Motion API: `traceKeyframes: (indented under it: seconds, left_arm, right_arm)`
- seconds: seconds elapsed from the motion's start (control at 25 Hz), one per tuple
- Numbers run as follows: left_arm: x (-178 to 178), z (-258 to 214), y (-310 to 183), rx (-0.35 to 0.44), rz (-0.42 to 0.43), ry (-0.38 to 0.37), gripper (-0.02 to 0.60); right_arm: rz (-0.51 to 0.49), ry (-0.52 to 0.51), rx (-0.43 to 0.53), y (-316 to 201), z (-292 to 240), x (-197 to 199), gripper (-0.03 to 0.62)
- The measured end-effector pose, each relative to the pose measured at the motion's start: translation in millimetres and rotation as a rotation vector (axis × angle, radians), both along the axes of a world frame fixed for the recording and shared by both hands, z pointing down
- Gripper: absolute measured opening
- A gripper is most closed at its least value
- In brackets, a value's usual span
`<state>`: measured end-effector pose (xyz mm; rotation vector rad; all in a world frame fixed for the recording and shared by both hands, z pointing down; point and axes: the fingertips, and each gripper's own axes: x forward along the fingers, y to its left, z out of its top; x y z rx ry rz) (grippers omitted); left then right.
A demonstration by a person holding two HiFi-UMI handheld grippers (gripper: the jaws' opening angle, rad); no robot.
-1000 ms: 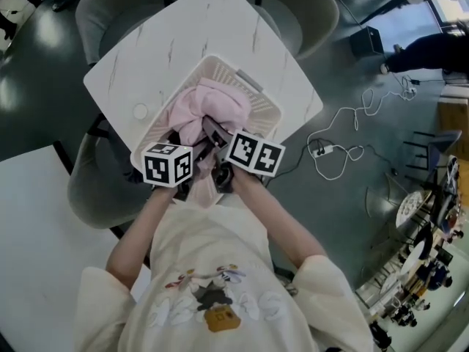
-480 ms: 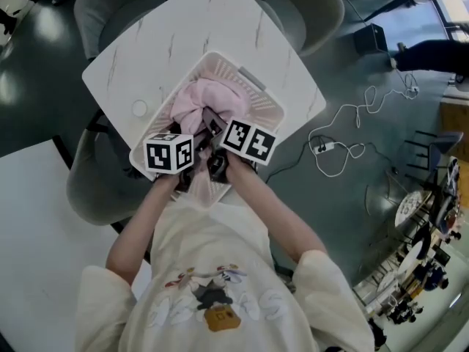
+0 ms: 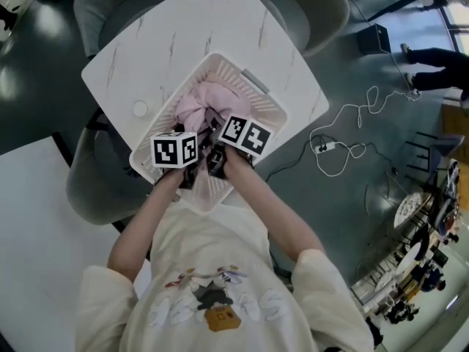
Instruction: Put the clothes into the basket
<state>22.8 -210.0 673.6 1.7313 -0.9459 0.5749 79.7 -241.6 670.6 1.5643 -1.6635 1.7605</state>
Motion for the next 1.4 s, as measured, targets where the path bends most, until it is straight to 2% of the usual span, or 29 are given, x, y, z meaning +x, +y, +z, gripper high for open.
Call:
traceKeyframes:
  seconds: [0.56, 1.04, 1.4]
  left_arm:
    - [-0.1, 27.5, -2.4, -0.093, -0.027, -0.028, 0.365]
    - [-1.0, 50.3, -1.5, -0.174, -0.077, -0.095, 0.365]
    - [-3.5, 75.6, 0.0, -0.264, -0.137, -0.058, 0.367]
  right_arm:
    - [0.003, 0.032, -0.059, -2.8, 30.0, 2.9, 0.337]
    - [-0.034, 0.098, -0.1, -2.3, 53.7, 5.6, 0.337]
    - [-0.074, 0.121, -0.163, -4.1, 75.4, 2.0, 0.337]
